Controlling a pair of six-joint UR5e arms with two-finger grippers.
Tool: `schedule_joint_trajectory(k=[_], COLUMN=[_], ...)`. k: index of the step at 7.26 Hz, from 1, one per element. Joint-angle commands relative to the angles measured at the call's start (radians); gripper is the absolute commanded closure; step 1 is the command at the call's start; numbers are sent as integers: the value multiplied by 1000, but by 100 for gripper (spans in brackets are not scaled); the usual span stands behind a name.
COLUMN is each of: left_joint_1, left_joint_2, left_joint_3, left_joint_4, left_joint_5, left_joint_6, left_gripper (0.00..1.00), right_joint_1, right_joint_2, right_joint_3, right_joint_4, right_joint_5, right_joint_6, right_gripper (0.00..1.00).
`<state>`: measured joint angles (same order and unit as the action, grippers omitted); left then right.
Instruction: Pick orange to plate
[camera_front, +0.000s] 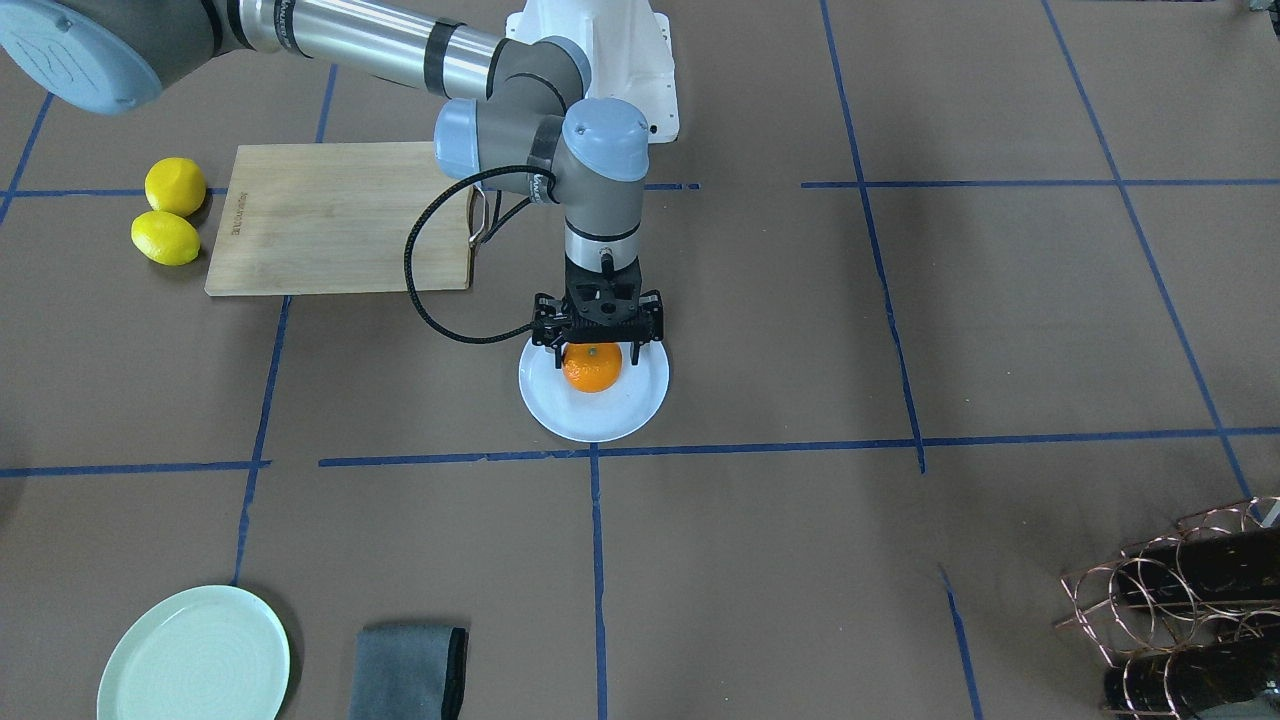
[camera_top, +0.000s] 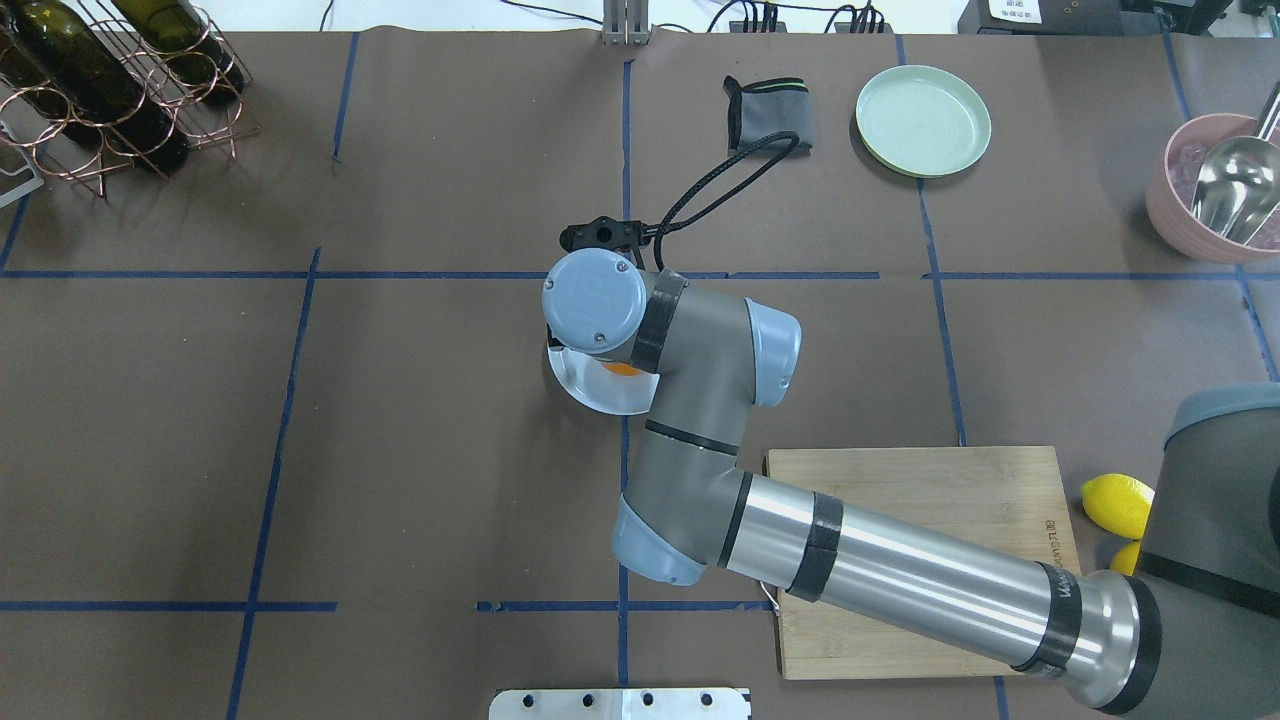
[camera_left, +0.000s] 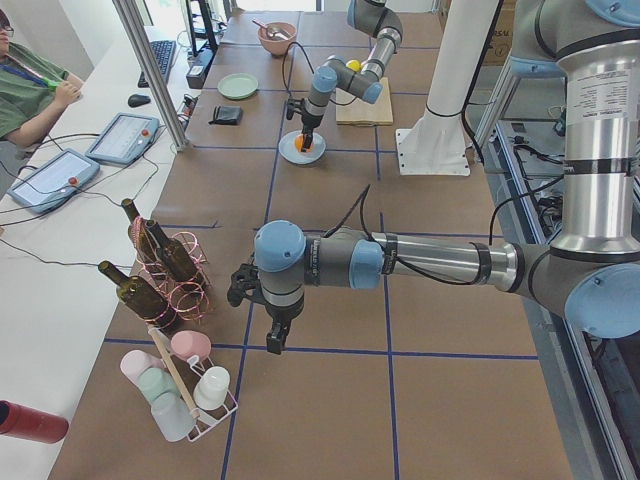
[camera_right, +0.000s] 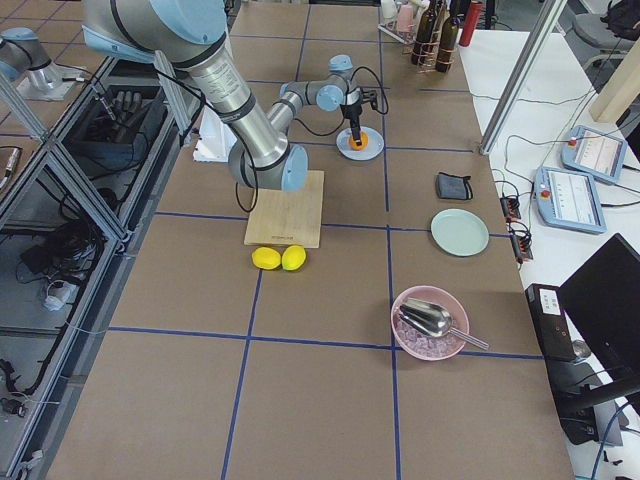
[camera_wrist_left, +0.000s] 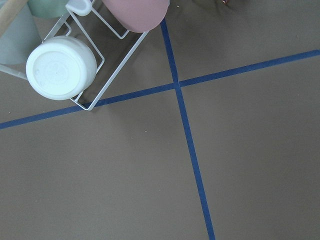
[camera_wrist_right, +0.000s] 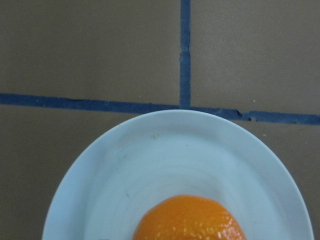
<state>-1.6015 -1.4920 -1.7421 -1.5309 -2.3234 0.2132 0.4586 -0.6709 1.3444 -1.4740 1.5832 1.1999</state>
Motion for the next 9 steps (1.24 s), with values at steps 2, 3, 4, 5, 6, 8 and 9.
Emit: schedule_joint_trajectory(k=[2, 3, 4, 5, 6, 8, 9], left_joint_1=[2, 2, 2, 0, 2, 0, 0], left_joint_2=[-1, 1, 5, -2, -7, -1, -2], left_joint_3=[9, 3, 12, 1, -2, -42, -42], left_joint_4=[3, 6, 5, 11, 44, 69, 68], left_joint_5=[-2, 1, 4, 6, -2, -2, -4], left_joint_6=[2, 2, 0, 0, -6, -5, -5], left_gripper=[0, 0, 0, 0, 0, 0, 0], right_joint_1=[228, 330, 453, 565, 683, 933, 1003], right_joint_2=[-51, -128, -213, -298, -378, -584, -707], right_joint_3=[173, 309, 384, 410, 412, 404, 413], right_joint_4=[-130, -261, -323, -328, -331, -338, -297], right_joint_5=[287, 367, 461, 516, 547, 657, 656], right_joint_6=[-169, -360, -569, -759, -1018, -1410, -1422], right_gripper=[0, 0, 0, 0, 0, 0, 0])
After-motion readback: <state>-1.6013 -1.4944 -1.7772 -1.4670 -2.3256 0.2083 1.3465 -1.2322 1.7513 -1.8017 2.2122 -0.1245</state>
